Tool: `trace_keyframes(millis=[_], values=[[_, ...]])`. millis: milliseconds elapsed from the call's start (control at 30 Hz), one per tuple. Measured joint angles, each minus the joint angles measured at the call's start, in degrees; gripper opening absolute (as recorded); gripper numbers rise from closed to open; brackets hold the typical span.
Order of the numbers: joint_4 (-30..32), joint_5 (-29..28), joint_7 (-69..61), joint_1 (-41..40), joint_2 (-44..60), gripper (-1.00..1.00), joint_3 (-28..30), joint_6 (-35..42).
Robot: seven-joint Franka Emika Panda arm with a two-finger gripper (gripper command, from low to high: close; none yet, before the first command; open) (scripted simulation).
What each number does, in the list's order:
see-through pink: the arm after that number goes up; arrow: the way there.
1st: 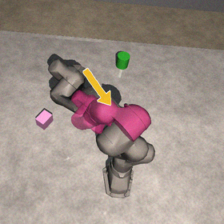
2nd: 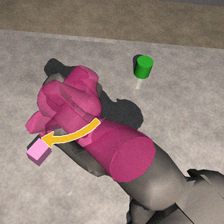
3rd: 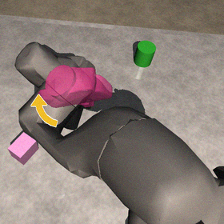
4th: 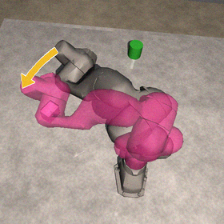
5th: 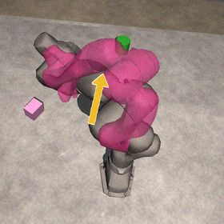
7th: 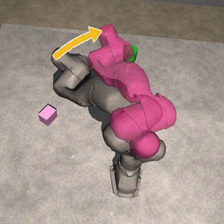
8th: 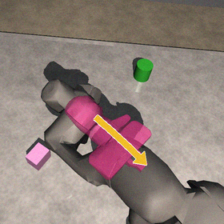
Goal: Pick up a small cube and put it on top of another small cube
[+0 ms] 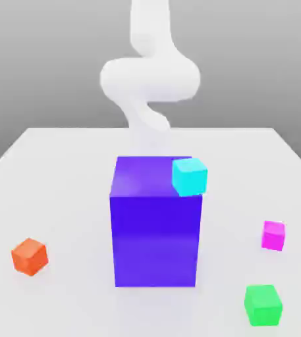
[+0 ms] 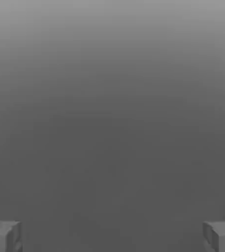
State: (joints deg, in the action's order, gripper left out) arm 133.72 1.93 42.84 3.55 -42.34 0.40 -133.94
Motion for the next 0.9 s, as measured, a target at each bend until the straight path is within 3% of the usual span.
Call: trace_keyframes(millis=[567, 900], values=[[13.0, 10.4, -18.4, 21.4, 24.1, 0.0, -4.0, -14.3], [20.8, 8.3, -23.2, 29.4, 37.6, 0.0, -11.2, -23.3]])
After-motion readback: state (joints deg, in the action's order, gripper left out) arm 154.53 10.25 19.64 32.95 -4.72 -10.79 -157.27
